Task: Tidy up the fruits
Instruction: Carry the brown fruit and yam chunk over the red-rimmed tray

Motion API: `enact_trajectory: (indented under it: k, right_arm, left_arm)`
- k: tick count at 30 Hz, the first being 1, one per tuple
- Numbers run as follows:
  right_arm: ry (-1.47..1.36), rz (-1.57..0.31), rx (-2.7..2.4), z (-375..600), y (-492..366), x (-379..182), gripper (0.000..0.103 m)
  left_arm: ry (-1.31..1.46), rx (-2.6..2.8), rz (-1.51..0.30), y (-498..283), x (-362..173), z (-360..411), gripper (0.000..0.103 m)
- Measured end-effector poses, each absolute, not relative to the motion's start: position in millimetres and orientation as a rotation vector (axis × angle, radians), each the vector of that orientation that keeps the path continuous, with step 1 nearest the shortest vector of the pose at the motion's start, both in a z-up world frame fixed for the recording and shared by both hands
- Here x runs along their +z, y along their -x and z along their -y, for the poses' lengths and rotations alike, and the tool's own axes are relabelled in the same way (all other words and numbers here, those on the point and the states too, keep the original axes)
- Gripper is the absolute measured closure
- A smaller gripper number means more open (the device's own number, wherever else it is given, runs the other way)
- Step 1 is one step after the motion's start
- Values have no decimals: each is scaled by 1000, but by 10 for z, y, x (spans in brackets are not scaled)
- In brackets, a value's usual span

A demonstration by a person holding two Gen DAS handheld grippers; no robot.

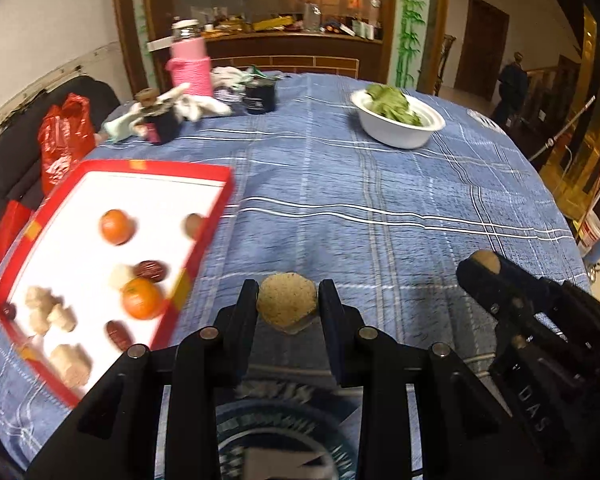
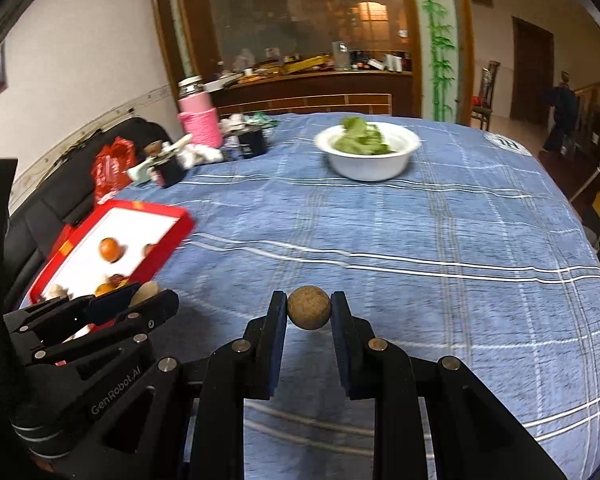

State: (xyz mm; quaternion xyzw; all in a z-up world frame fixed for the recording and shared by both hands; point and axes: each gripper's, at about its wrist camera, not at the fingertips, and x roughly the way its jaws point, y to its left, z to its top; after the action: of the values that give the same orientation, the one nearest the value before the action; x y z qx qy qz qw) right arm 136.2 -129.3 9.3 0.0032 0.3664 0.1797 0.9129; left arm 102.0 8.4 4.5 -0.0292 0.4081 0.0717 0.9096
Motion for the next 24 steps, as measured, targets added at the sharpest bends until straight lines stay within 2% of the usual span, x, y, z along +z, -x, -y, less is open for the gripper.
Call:
enact_trajectory:
  k: [13, 24]
  right_arm:
    - [48, -740, 479, 595, -824, 182, 80]
    - [111, -719, 599, -106, -683, 300, 81]
  left_arm:
    - [142, 224, -812, -479, 72, -780, 75]
    - [208, 352, -800, -322, 43, -1464, 75]
